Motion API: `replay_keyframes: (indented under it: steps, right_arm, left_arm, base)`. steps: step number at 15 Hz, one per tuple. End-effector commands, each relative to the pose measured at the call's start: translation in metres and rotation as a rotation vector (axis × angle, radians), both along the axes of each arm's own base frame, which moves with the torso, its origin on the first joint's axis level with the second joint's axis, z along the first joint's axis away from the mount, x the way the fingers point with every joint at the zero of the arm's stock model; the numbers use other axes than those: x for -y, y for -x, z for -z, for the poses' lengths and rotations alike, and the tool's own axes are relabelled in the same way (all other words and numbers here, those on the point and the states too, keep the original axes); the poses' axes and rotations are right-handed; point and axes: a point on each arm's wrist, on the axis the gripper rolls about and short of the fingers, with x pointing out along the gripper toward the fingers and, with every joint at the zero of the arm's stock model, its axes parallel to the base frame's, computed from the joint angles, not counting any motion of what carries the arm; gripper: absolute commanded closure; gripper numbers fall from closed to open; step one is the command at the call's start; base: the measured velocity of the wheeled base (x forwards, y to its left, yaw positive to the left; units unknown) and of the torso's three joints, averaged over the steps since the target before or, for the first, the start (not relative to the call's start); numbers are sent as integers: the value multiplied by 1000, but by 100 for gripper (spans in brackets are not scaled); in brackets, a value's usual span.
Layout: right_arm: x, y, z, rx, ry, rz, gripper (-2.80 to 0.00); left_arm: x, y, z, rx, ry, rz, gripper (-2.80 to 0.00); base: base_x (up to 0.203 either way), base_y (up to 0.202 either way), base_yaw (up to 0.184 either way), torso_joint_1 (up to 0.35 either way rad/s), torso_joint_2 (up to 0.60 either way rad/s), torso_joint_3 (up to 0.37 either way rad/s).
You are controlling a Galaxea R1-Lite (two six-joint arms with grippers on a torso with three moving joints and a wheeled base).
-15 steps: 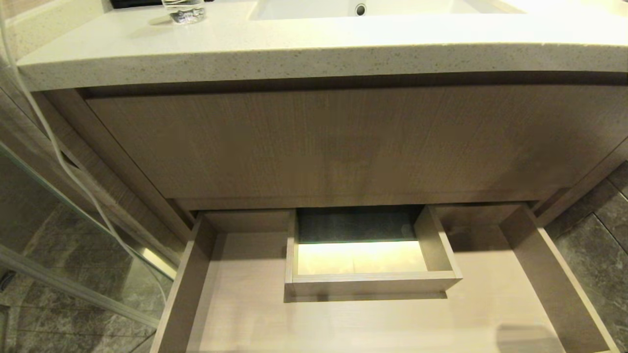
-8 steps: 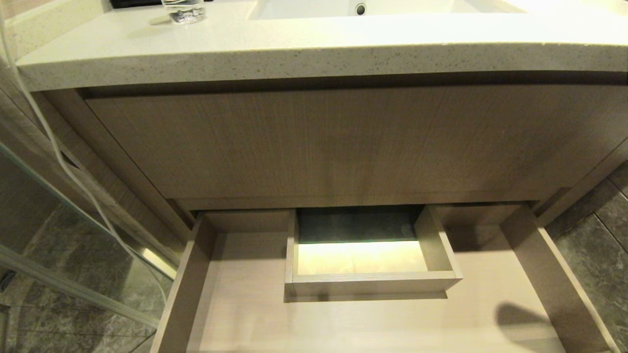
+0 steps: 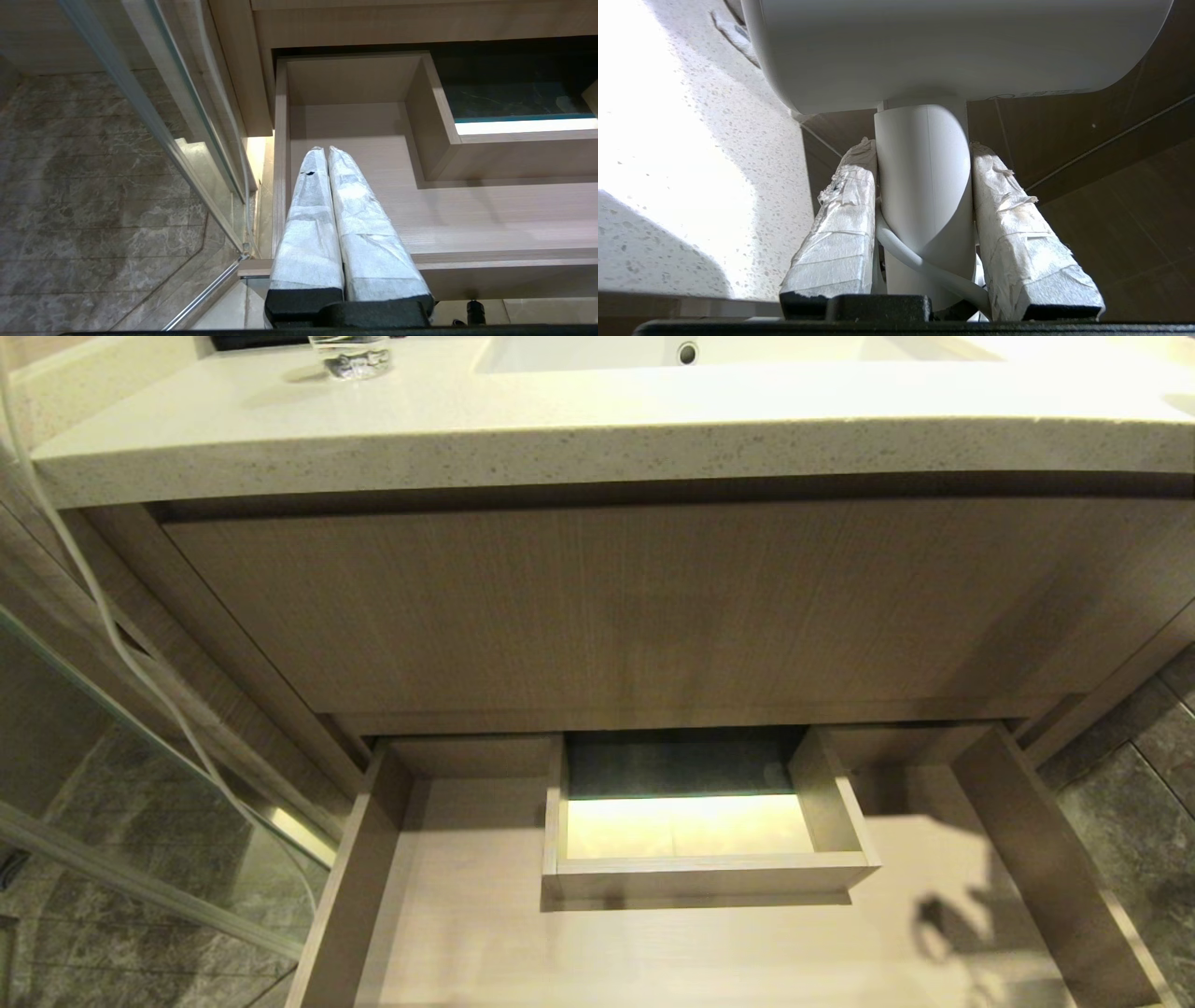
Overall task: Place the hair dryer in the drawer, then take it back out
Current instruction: Place it on the countertop
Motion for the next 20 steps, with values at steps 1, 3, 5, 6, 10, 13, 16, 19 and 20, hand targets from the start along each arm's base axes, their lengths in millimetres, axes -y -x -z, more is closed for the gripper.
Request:
replay_keyframes:
  steps: [1,3,5,6,10,13,16,19,20]
  right_arm:
    - [7,-36,16,-73,-25,-27,0]
    - [6,-47,21,-84,-27,-63,0]
    - [8,-57,29,-128,-11,-129,0]
    - [9,-61,34,-146,-9,-147,0]
    - [12,-72,46,-181,-13,-171,0]
    - [14,-80,52,-200,-20,-174,0]
    - [15,-84,55,-215,-25,-179,0]
    - [15,-86,56,-215,-26,-181,0]
    - [14,-86,54,-207,-24,-182,0]
  left_arm:
    - [0,0,0,0,0,-1,0]
    - [0,0,0,0,0,0,0]
    - [0,0,0,1,0,0,0]
    - [0,0,0,0,2,0,0]
    - [0,0,0,1,0,-1,0]
    - [0,0,0,0,2,-1,0]
    - [0,0,0,1,0,0,0]
    - [0,0,0,0,0,0,0]
    - [0,0,0,0,0,-1,0]
  base:
    - [0,0,0,0,0,0]
    - [0,0,0,0,0,0]
    - [0,0,0,0,0,0]
    - [0,0,0,0,0,0]
    - [0,0,0,0,0,0]
    - [0,0,0,0,0,0]
    - [0,0,0,0,0,0]
    - [0,0,0,0,0,0]
    - [0,0,0,0,0,0]
